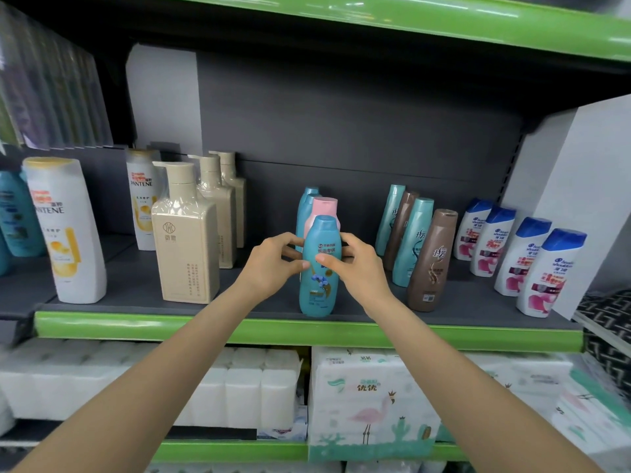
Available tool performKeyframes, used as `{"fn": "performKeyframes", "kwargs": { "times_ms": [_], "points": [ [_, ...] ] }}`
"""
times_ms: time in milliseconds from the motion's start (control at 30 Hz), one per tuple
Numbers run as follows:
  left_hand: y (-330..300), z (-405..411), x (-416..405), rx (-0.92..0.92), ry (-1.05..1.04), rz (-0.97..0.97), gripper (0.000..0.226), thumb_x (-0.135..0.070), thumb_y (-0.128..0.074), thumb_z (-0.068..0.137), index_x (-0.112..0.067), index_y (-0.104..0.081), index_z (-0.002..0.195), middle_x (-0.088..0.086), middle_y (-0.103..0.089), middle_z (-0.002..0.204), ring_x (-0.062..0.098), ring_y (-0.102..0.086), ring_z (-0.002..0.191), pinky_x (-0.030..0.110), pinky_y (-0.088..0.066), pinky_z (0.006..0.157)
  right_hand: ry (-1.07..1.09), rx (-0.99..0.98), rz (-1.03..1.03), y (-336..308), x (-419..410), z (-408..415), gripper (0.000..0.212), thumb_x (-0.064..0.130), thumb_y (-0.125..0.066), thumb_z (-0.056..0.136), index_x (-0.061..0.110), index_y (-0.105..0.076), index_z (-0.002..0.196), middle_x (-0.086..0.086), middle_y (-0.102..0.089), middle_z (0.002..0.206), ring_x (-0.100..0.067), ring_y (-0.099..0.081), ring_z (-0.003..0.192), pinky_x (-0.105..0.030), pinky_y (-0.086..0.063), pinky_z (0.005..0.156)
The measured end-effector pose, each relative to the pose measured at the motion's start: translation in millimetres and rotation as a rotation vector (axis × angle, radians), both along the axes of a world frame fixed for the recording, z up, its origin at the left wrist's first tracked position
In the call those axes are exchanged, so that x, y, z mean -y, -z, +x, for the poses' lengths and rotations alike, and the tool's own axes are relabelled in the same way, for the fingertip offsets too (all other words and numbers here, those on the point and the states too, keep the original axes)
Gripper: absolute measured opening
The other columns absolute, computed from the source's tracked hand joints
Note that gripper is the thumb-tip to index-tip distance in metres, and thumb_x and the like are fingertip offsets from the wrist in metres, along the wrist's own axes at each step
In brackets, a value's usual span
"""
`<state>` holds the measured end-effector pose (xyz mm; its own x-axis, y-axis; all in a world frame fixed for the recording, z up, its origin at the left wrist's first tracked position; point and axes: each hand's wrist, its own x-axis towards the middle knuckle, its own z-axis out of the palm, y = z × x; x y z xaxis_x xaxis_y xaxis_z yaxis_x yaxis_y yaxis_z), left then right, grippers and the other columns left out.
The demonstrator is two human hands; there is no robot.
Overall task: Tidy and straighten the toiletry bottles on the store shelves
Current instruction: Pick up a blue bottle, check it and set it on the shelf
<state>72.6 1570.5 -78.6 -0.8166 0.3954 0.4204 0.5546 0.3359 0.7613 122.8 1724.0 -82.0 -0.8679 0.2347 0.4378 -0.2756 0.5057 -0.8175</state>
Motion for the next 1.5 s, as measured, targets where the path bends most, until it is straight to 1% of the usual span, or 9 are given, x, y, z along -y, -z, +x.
{"fn": "performKeyframes", "kwargs": {
  "times_ms": [200,300,533,633,800,1100,1233,1400,1500],
  "points": [
    [-27,0,1,-0.146,-0.02,0.144,0.034,-0.001,-0.066,0.082,-0.015,-0.061,0.113,0.003,-0.065,0.102,0.014,-0.065,0.09,0.016,-0.051,0.081,0.014,-0.003,-0.109,-5,-10,7,0.033,0.034,-0.063,0.087,0.019,-0.062,0.117,0.004,-0.068,0.106,-0.008,-0.063,0.099,-0.032,-0.054,0.087],
    [-36,-1,-7,-0.229,-0.048,0.147,0.028,-0.001,-0.053,0.089,-0.017,-0.063,0.11,-0.001,-0.066,0.103,0.007,-0.061,0.092,0.009,-0.046,0.079,0.134,-0.107,-0.124,-16,-22,-2,0.009,0.023,-0.059,0.091,0.021,-0.065,0.098,0.011,-0.066,0.093,-0.01,-0.063,0.097,-0.039,-0.053,0.091],
    [-35,-5,-16,-0.227,0.029,0.034,0.026,-0.022,-0.066,0.085,-0.019,-0.061,0.11,-0.001,-0.062,0.111,0.009,-0.061,0.095,0.017,-0.052,0.078,0.109,0.006,0.025,-47,-29,-35,0.035,0.017,-0.059,0.091,0.015,-0.055,0.126,0.0,-0.059,0.112,-0.012,-0.056,0.102,-0.025,-0.045,0.087],
    [-35,-6,-15,-0.209,0.033,0.055,0.025,-0.02,-0.069,0.083,-0.018,-0.063,0.108,-0.001,-0.065,0.107,0.009,-0.064,0.092,0.019,-0.054,0.077,0.017,0.089,0.066,-52,-24,-45,0.038,0.015,-0.058,0.092,0.015,-0.053,0.129,-0.002,-0.06,0.118,-0.016,-0.057,0.109,-0.031,-0.047,0.094],
    [-35,-6,-15,-0.212,0.022,0.046,0.026,-0.019,-0.069,0.083,-0.018,-0.063,0.108,-0.001,-0.065,0.108,0.009,-0.062,0.098,0.015,-0.052,0.077,-0.003,0.141,0.098,-48,-22,-56,0.024,0.015,-0.058,0.092,0.012,-0.06,0.116,-0.003,-0.065,0.108,-0.016,-0.061,0.096,-0.03,-0.05,0.08],
    [-35,0,-15,-0.216,-0.018,0.046,0.023,-0.019,-0.067,0.084,-0.019,-0.062,0.107,0.001,-0.065,0.109,0.011,-0.062,0.096,0.021,-0.053,0.08,0.04,0.1,-0.031,-43,-24,-42,0.016,0.014,-0.063,0.088,0.011,-0.066,0.103,-0.007,-0.069,0.101,-0.022,-0.065,0.097,-0.04,-0.054,0.086],
    [-41,1,-16,-0.221,-0.056,-0.032,0.025,-0.02,-0.067,0.085,-0.017,-0.062,0.109,0.003,-0.065,0.112,0.014,-0.062,0.096,0.021,-0.05,0.079,0.121,0.055,0.02,-43,-26,-22,0.013,0.017,-0.066,0.086,0.006,-0.066,0.093,-0.007,-0.067,0.09,-0.016,-0.059,0.083,-0.03,-0.048,0.071],
    [-41,8,-18,-0.19,-0.066,-0.035,0.025,-0.019,-0.064,0.087,-0.017,-0.06,0.112,0.005,-0.062,0.117,0.017,-0.062,0.099,0.024,-0.049,0.078,0.244,-0.011,0.008,-45,-29,4,0.013,0.012,-0.066,0.085,0.0,-0.067,0.09,-0.017,-0.068,0.089,-0.023,-0.056,0.076,-0.034,-0.046,0.07],
    [-38,14,-21,-0.166,-0.078,0.002,0.034,-0.015,-0.063,0.087,-0.017,-0.055,0.12,0.007,-0.057,0.123,0.019,-0.058,0.108,0.026,-0.048,0.085,0.239,-0.039,-0.021,-49,-32,26,0.012,0.012,-0.067,0.085,0.007,-0.064,0.074,-0.002,-0.059,0.07,-0.011,-0.047,0.068,-0.025,-0.037,0.061]
  ]
}}
